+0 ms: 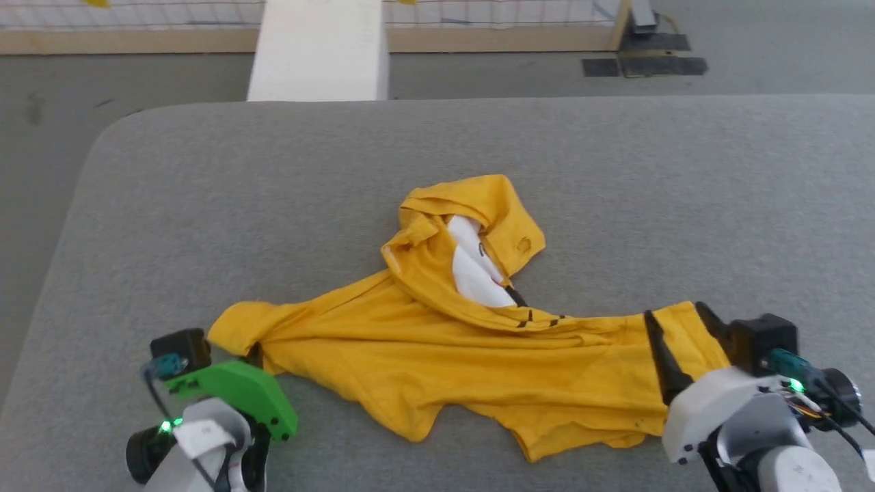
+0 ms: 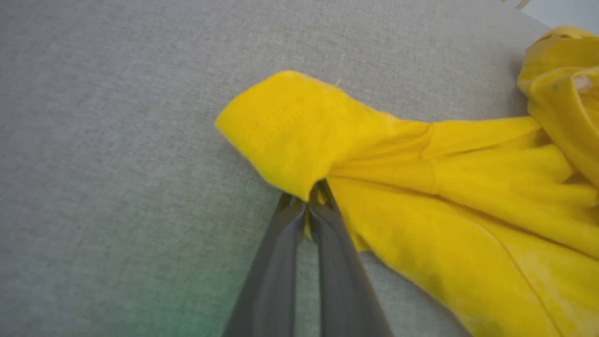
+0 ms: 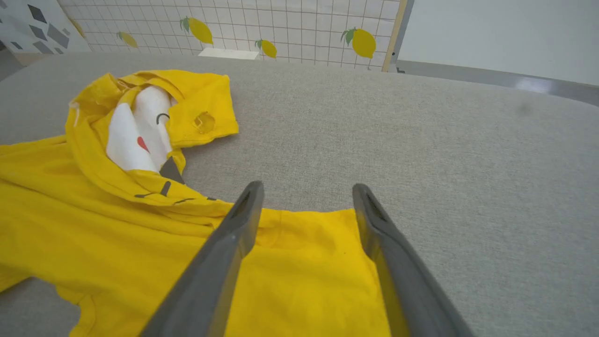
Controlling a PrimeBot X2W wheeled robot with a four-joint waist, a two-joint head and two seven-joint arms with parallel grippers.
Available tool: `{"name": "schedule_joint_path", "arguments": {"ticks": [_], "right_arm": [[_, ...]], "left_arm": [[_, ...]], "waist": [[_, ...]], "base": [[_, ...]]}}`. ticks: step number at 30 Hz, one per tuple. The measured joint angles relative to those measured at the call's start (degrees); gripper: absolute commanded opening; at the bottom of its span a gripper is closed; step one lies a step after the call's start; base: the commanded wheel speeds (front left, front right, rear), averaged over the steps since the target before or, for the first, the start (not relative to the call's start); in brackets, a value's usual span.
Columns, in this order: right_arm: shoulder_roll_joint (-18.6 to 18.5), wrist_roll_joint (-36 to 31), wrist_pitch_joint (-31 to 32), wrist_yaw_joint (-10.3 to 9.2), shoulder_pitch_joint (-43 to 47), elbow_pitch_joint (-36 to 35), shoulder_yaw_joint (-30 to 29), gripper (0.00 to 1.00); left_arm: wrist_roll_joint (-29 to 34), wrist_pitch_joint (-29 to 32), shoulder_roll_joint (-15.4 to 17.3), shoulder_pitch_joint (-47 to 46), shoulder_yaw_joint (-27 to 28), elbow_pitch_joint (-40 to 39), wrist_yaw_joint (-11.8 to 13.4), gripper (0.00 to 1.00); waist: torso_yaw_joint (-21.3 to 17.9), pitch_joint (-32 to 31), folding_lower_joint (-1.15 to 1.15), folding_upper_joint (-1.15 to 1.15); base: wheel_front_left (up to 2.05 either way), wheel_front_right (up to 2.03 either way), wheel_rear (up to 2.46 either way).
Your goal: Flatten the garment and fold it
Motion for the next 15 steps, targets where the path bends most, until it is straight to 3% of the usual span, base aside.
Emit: {"name": "schedule_joint_path", "arguments": {"ticks": [1, 8, 15], "right_arm": [[-0.10, -0.12, 0.57, 0.00, -0.43, 0.42, 0.91, 1.00], [-5.72, -0.14, 2.64, 0.00, -5.59, 3.53, 11.83, 1.00], [-11.90, 2.00, 7.00, 0.00, -14.83, 9.60, 27.22, 1.00]], "left_arm": [[-0.02, -1.09, 0.19, 1.18, 0.44, -1.35, 0.10, 1.00], [0.70, -12.06, -0.81, 5.06, 2.36, -9.57, -1.03, 1.00], [7.80, -14.11, -3.88, 5.16, 5.33, -15.11, -2.70, 1.00]], "waist": [[0.70, -0.03, 0.00, 0.00], [4.44, 0.05, 0.00, 0.00], [7.41, 0.91, 0.00, 0.00]], "base": [[0.00, 0.00, 0.00], [0.00, 0.00, 0.00], [0.00, 0.00, 0.00]]}}
